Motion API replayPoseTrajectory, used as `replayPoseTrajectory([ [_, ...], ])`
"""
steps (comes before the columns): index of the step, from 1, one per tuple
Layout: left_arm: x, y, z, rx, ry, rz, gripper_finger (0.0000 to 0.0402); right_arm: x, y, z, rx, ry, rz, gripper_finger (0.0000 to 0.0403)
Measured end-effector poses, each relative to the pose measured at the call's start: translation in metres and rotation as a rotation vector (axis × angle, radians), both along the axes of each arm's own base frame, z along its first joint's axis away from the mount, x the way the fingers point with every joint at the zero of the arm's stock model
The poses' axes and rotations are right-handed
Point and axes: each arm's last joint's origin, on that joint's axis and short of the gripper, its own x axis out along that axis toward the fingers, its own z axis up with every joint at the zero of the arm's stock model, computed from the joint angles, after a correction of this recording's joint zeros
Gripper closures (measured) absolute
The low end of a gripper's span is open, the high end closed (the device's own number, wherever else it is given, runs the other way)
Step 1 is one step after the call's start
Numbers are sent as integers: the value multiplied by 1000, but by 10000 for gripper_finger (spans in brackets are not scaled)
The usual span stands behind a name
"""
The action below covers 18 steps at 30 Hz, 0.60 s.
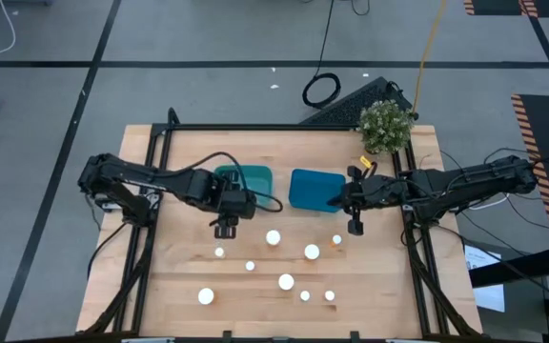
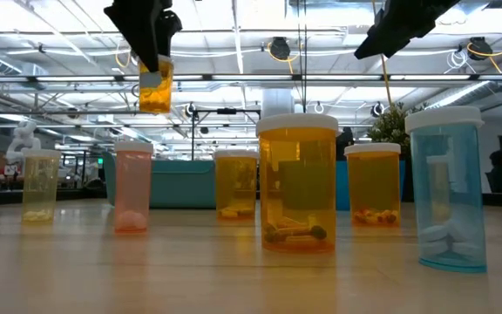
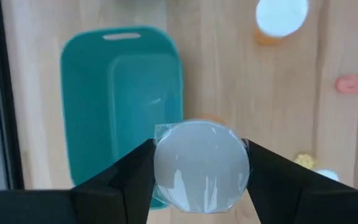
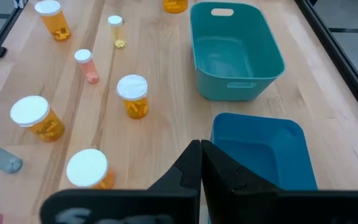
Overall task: Pick and place medicine bottles into bin by pill shape (circle, oval)
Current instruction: Put the large orange capsule bottle into the green bin
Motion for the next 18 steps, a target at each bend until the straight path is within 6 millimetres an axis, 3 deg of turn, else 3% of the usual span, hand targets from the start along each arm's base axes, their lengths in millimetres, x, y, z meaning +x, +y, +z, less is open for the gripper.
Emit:
replayPoseTrajectory([
  [14, -3, 62, 9, 65, -27, 126, 183, 0, 0, 0, 8, -2, -5, 403],
  [18, -3, 82, 1, 67, -32, 186, 183, 0, 0, 0, 7, 5, -5, 403],
])
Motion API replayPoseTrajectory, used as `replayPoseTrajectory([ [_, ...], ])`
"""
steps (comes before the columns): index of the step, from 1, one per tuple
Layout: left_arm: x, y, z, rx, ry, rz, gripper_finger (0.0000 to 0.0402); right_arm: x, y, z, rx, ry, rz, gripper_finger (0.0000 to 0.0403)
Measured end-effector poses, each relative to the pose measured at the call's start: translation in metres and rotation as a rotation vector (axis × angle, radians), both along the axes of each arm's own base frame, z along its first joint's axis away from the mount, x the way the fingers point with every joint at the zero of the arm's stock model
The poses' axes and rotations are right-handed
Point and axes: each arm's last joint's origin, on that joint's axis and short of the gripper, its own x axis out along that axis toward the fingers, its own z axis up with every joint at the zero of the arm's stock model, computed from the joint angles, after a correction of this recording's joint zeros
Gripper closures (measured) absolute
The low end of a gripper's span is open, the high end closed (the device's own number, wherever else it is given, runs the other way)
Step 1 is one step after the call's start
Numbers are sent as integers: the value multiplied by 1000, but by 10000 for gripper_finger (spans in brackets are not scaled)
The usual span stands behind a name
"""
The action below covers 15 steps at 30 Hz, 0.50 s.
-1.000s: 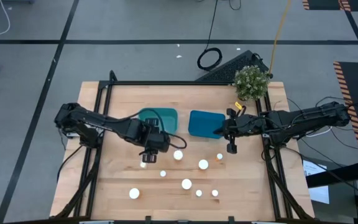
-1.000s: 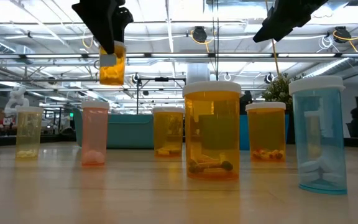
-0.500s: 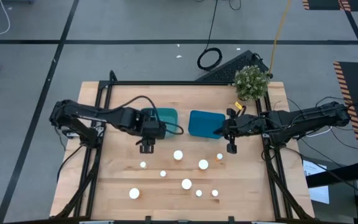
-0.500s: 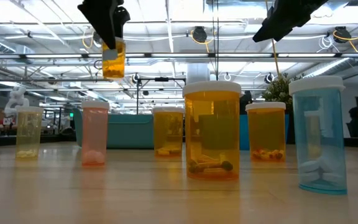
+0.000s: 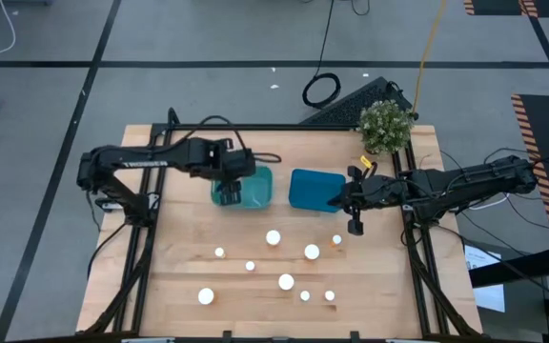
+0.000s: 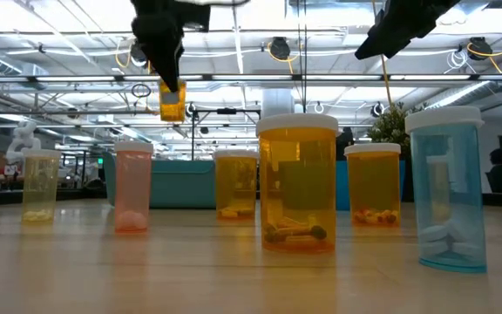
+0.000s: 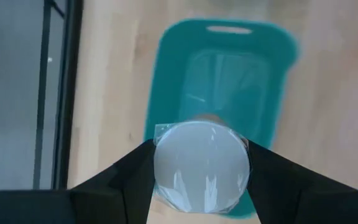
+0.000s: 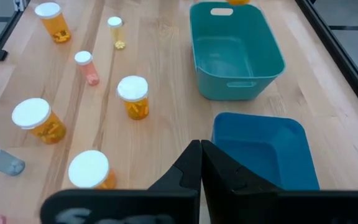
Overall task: Pick and place medicine bottles into bin by pill shape (circle, oval)
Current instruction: Put the large orange capsule bottle into the green bin
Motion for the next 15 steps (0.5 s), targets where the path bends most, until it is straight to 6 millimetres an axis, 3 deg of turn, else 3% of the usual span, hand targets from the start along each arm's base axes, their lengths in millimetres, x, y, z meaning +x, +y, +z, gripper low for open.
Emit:
replayPoseTrajectory([
  [4, -5, 11, -20, -35, 54, 52, 183, -1, 0, -1, 0, 17, -2, 403],
  [10, -8, 11, -59, -46, 80, 62, 183, -2, 0, -3, 15, 37, -16, 403],
  [15, -11, 13, -79, -48, 71, 78, 183, -2, 3, -3, 21, 31, -7, 403],
])
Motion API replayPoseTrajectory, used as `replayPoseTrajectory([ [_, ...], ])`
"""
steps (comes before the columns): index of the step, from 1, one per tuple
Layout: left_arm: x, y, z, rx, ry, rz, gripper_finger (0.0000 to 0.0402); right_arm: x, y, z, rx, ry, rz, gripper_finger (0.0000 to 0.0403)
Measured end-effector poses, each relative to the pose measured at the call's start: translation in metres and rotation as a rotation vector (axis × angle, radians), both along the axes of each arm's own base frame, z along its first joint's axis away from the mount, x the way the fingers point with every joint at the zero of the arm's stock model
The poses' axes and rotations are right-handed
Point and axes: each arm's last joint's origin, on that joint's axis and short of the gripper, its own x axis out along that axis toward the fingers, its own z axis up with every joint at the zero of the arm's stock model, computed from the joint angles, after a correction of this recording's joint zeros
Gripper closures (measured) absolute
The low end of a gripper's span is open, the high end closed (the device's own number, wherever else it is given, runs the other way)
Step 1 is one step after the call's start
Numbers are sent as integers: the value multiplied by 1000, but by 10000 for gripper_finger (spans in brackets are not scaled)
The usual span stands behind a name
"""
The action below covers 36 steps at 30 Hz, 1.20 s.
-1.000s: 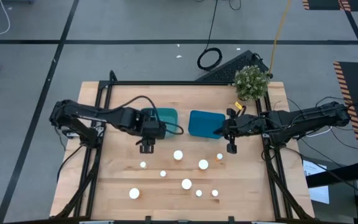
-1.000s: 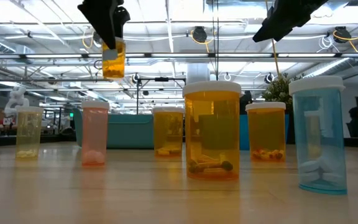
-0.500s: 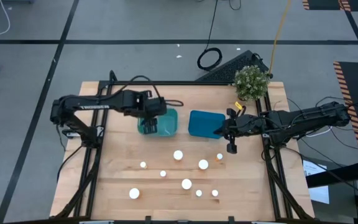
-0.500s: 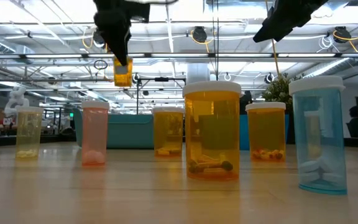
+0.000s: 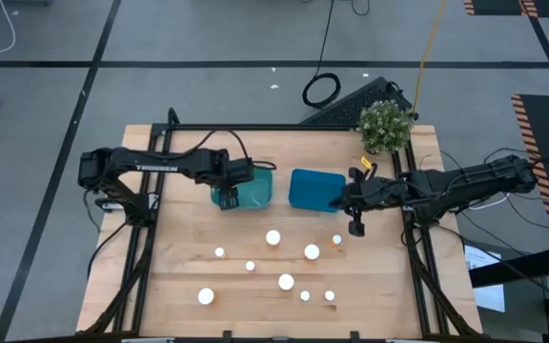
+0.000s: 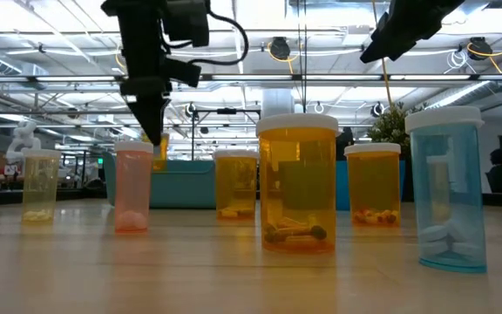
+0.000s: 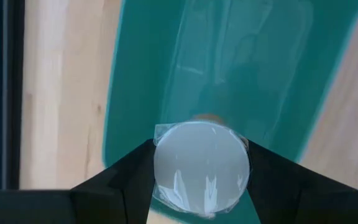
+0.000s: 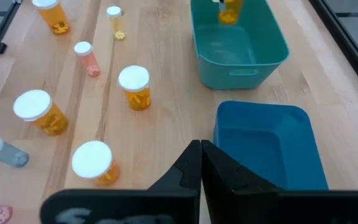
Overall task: Pick and place medicine bottles into bin by pill shape (circle, oval)
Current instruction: Put the large orange capsule bottle into the green bin
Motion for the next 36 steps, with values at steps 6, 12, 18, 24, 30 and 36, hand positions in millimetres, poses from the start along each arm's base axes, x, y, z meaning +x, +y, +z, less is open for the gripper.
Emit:
replayPoseTrajectory([
  [6, -2, 11, -16, 9, -37, 31, 183, 1, 1, 1, -8, -17, 12, 403],
  [12, -9, 23, -32, -15, -44, 74, 183, 5, 2, 2, -34, -90, 38, 403],
  [18, -14, 25, -45, -22, -50, 86, 183, 10, 3, -9, -91, -184, 82, 403],
  [24, -15, 25, -49, -6, -57, 88, 165, 13, 2, -7, -111, -234, 91, 403],
  [30, -16, 26, -50, 23, -48, 97, 119, 14, -6, -5, -107, -255, 47, 403],
  [36, -15, 25, -50, 22, -49, 96, 80, 15, -10, -5, -75, -256, 7, 403],
])
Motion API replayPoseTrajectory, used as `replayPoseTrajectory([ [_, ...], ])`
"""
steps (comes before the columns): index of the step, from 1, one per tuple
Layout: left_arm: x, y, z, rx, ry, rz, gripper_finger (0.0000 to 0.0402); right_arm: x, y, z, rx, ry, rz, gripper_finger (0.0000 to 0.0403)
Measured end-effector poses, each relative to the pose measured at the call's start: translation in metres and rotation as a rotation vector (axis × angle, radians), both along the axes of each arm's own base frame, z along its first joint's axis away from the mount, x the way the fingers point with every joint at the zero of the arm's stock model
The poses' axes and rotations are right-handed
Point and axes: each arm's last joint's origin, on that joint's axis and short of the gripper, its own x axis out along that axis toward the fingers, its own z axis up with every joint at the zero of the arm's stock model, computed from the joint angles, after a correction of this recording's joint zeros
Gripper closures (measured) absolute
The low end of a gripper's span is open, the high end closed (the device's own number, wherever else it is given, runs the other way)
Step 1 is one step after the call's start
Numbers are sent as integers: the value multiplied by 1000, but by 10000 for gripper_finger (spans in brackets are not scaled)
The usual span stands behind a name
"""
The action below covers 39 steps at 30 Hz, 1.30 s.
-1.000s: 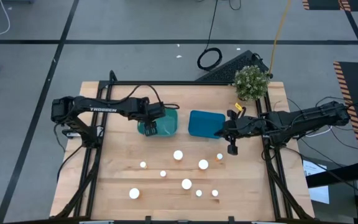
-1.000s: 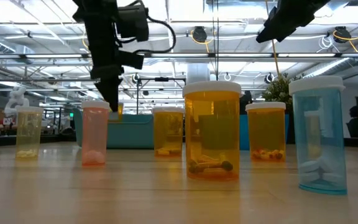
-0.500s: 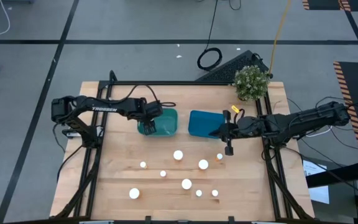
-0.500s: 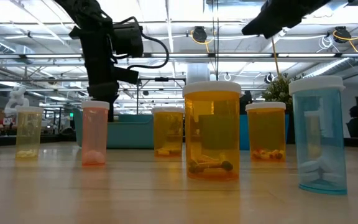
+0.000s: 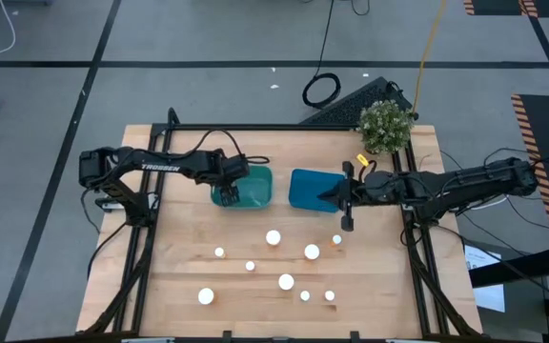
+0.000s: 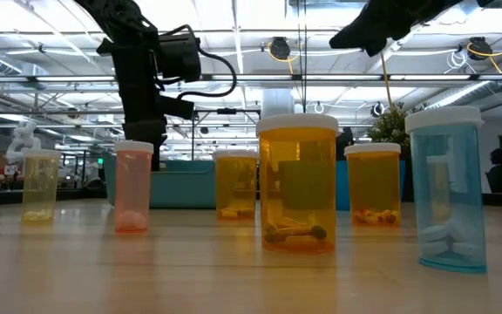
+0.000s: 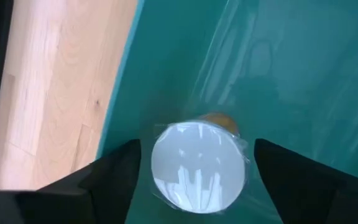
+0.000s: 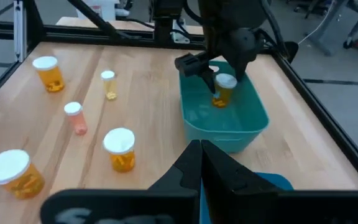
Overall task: Pick and place medicine bottles into bin by pill shape (circle, oval)
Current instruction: Put the large orange capsule bottle into the green bin
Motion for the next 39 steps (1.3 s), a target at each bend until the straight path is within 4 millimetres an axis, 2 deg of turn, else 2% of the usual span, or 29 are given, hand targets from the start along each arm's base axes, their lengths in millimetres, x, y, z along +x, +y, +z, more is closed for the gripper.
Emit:
replayPoseTrajectory([
  [5, 1, -9, 10, 1, -34, -4, 72, 0, 1, 0, 28, -3, -8, 403],
  [10, -1, -19, 32, 40, -97, -19, 71, 0, 2, 0, 33, -1, -6, 403],
  [17, -18, -32, 61, 116, -188, -7, 71, 6, 3, -4, 66, -2, -21, 403],
  [22, -26, -46, 80, 130, -297, -9, 71, 19, 4, -17, 94, 43, -35, 398],
  [27, -29, -61, 88, 148, -339, -55, 71, 34, 8, -31, 147, 68, -49, 363],
  [32, -30, -71, 90, 157, -341, -117, 71, 56, 17, -29, 154, 71, -12, 313],
  [39, -32, -74, 92, 159, -352, -133, 71, 94, 43, -35, 96, 136, 75, 242],
])
